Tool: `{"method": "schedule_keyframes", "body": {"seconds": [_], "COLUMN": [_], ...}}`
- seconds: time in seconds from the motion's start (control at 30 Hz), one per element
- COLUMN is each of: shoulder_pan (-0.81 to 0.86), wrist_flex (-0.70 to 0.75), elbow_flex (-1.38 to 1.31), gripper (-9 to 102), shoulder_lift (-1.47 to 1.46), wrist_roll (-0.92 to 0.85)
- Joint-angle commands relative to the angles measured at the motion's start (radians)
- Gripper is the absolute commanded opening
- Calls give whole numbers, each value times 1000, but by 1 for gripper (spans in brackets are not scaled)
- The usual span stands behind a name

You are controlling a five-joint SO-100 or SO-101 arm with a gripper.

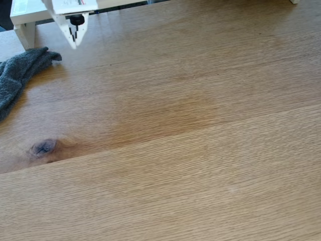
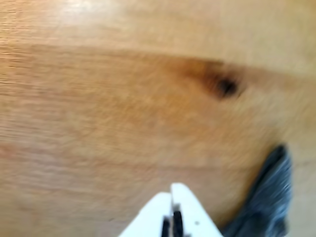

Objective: Clean the area in front of the robot

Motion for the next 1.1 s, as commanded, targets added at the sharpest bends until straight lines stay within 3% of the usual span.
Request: {"method": "schedule_keyframes", "body": {"seconds": [0.0, 0.17, 0.6, 0.77, 1.07], "shoulder_pan": [-2, 20, -9, 6, 15], "wrist_flex": [80, 186, 160, 275, 301], "elbow_flex": [-11, 74, 937, 1068, 1091], "gripper": [0, 0, 0, 0, 0], "shoulder_lift": [77, 202, 983, 1170, 1229], "wrist_roll": [81, 95, -104, -172, -189]}}
